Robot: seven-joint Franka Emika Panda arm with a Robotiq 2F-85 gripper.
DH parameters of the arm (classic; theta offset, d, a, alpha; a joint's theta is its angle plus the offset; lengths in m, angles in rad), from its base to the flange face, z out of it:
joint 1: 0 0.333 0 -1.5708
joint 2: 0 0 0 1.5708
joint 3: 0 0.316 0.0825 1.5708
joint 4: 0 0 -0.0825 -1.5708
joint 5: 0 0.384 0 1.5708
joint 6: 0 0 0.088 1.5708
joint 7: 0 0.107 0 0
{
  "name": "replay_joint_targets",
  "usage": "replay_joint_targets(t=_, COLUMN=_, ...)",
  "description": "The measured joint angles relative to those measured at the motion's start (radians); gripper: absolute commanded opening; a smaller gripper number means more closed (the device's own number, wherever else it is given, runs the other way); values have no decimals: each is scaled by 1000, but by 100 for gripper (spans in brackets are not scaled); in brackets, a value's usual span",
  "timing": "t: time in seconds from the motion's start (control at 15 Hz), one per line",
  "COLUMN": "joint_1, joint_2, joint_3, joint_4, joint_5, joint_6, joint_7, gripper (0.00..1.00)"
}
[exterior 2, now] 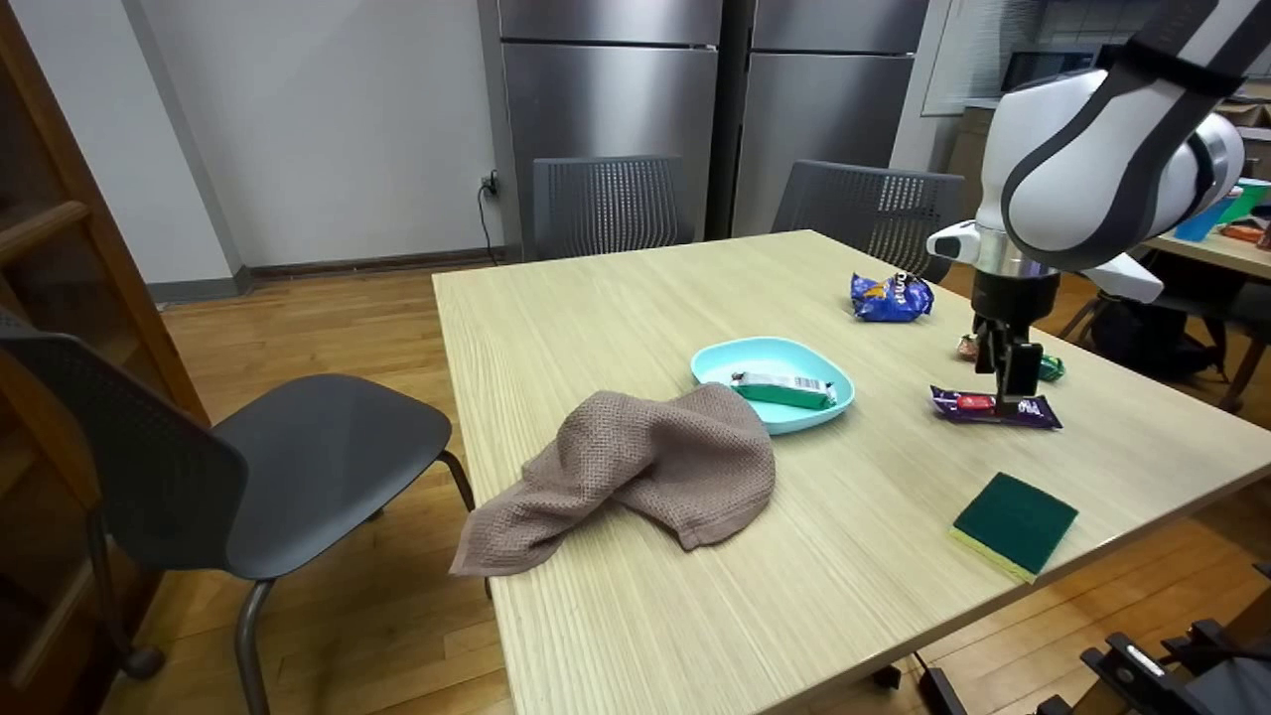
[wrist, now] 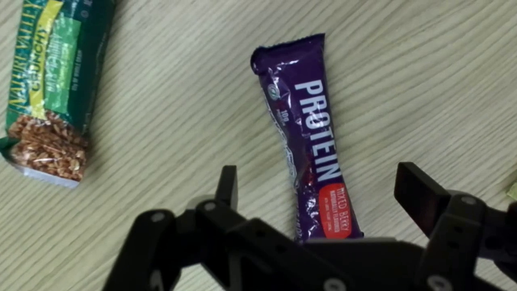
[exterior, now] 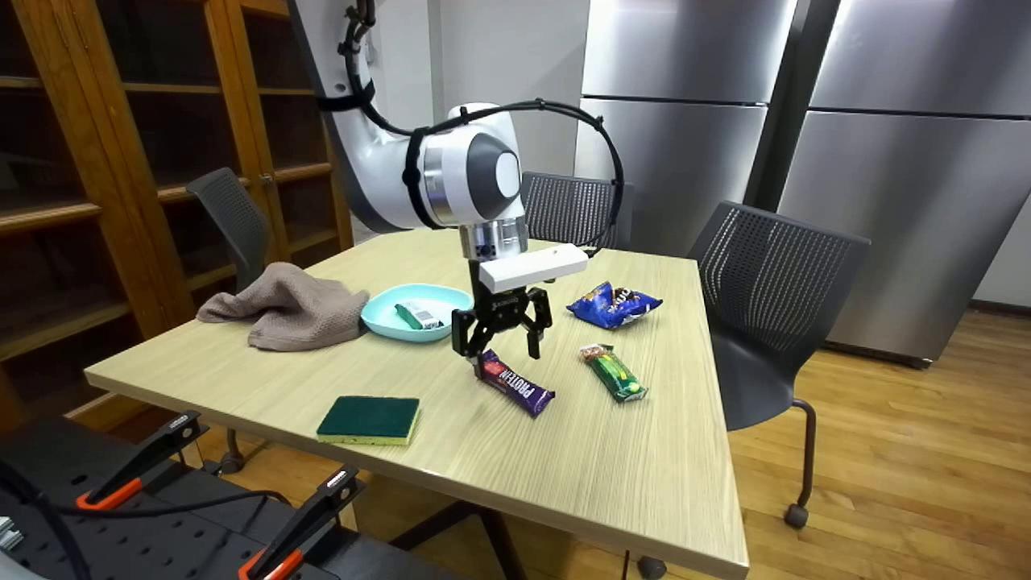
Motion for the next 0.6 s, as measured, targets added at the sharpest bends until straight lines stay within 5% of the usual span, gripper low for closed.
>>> replay_joint_targets(t=0.27, joint_1=1, joint_2=19, joint_3=-9, joint_4=11, joint_5=-7, joint_6=0, joint_7=0, gripper=100)
replay_joint_targets(t=0.33, joint_1=2, joint_2=21, joint_3=-12, joint_4=11, joint_5=-11, joint_6=0, joint_7=0, gripper=82)
replay_joint_targets(t=0.6, joint_1=6, joint_2=24, joint_3=-21, joint_4=12, joint_5=-34, joint_6=0, joint_7=0, gripper=49)
